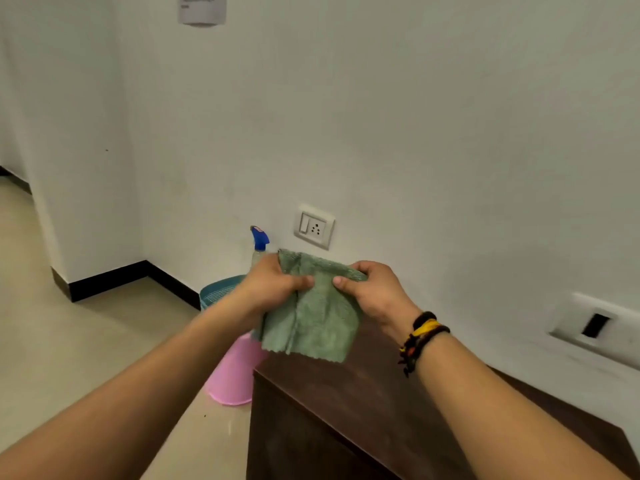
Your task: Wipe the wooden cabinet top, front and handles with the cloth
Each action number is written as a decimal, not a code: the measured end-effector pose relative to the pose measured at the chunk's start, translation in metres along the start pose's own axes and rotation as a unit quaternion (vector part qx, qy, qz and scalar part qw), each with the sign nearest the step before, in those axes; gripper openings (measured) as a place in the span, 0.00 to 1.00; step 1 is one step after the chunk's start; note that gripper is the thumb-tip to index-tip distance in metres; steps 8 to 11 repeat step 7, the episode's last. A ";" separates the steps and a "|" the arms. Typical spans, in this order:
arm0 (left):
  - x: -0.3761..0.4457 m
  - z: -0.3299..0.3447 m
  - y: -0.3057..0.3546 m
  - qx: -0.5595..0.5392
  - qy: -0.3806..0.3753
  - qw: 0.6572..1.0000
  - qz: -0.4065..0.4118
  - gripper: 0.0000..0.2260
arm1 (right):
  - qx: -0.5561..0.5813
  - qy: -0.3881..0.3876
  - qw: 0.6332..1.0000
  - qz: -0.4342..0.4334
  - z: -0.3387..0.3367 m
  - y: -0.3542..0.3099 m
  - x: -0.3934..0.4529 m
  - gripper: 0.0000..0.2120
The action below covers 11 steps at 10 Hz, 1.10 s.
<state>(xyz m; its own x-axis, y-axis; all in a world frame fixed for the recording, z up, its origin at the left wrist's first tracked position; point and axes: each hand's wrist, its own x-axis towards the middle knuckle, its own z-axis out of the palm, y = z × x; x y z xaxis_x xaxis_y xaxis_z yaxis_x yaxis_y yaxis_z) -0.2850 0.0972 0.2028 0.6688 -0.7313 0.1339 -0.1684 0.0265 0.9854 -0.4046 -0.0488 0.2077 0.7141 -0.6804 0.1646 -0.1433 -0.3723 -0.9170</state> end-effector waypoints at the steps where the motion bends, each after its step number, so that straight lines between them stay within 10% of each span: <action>1: 0.028 -0.047 -0.009 0.050 0.052 0.997 -0.014 0.05 | -0.024 -0.022 0.999 -0.007 0.043 0.003 0.037 0.08; 3: 0.093 -0.123 -0.044 0.247 0.180 0.952 -0.007 0.03 | -0.025 0.005 1.000 0.011 0.087 0.017 0.104 0.07; 5: 0.151 -0.135 -0.102 0.490 0.257 0.831 0.054 0.07 | -0.059 0.000 0.998 0.019 0.092 0.060 0.113 0.03; 7: 0.181 -0.110 -0.191 0.542 -0.054 0.833 -0.103 0.21 | -0.137 -0.009 0.990 0.018 0.065 0.072 0.097 0.11; 11: 0.181 -0.110 -0.191 0.542 -0.054 0.833 -0.103 0.21 | -0.137 -0.009 0.990 0.018 0.065 0.072 0.097 0.11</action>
